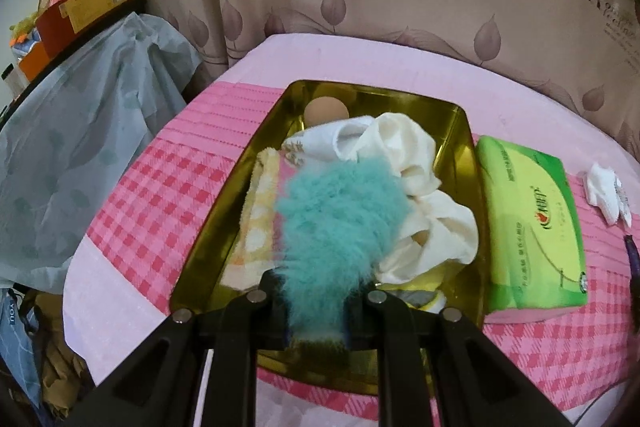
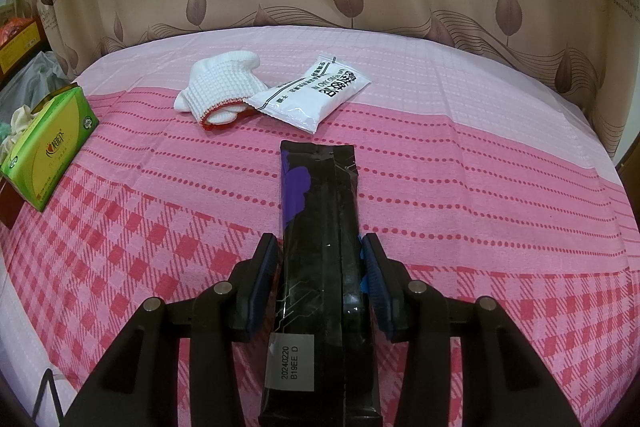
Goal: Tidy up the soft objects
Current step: 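Carry the teal scrunchie into the gold tin and open the left gripper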
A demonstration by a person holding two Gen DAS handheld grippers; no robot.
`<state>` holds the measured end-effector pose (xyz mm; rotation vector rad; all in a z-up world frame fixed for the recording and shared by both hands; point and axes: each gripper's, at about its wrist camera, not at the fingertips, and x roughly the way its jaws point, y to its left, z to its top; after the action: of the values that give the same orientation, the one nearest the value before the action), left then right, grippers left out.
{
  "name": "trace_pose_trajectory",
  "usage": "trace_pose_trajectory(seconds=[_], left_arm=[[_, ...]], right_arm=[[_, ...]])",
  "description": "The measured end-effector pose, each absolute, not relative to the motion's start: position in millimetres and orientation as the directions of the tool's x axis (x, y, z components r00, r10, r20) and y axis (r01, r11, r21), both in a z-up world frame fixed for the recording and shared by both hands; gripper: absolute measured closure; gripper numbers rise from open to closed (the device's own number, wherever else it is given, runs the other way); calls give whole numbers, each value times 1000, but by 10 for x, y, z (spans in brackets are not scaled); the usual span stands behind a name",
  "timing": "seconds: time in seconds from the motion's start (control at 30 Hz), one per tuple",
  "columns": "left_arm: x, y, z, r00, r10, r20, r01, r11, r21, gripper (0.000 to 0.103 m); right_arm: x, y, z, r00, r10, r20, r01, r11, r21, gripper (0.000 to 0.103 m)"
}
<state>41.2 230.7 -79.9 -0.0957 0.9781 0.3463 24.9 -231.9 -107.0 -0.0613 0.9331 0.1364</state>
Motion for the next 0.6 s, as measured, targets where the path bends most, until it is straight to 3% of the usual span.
trace_pose_trajectory(seconds=[0.6], left_arm=[[809,2396,-1046,470,234,-851,-302,949,94,84]], right_arm=[[250,-2312,-1078,588,87,-804,-143,990,2,62]])
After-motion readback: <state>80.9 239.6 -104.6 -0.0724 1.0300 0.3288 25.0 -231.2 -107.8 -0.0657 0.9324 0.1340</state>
